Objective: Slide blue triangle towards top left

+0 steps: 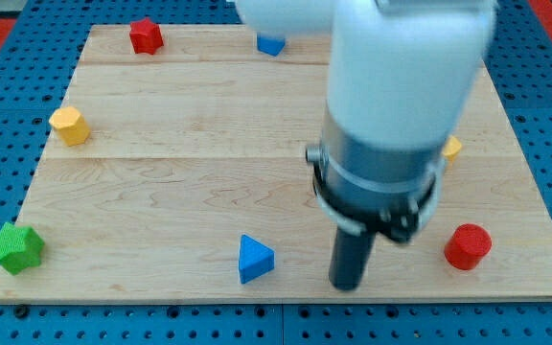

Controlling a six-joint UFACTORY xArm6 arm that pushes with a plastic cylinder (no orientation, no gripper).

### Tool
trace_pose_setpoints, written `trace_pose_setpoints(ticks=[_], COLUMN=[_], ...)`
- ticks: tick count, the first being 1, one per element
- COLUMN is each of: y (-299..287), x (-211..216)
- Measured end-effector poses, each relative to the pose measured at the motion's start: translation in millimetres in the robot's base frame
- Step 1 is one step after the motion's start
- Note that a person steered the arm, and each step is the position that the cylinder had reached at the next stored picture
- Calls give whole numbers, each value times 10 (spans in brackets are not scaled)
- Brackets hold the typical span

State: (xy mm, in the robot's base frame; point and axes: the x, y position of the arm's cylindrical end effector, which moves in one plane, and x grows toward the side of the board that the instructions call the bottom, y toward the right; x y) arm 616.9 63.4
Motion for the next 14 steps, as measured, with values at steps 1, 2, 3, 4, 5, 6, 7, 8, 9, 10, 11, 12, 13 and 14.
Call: trace_pose_setpoints(ticks=[1, 2, 3, 4, 5, 6, 7, 8, 9, 10, 11, 12, 13, 14], y=[-505, -1171, -1168, -884, -1024, -868, -708, -772, -768, -451, -60, -274, -542, -616], x=[11, -67, -724, -984, -701, -589, -1071, -1381, -1019, -1050, -1216, -1579, -1619, -1539])
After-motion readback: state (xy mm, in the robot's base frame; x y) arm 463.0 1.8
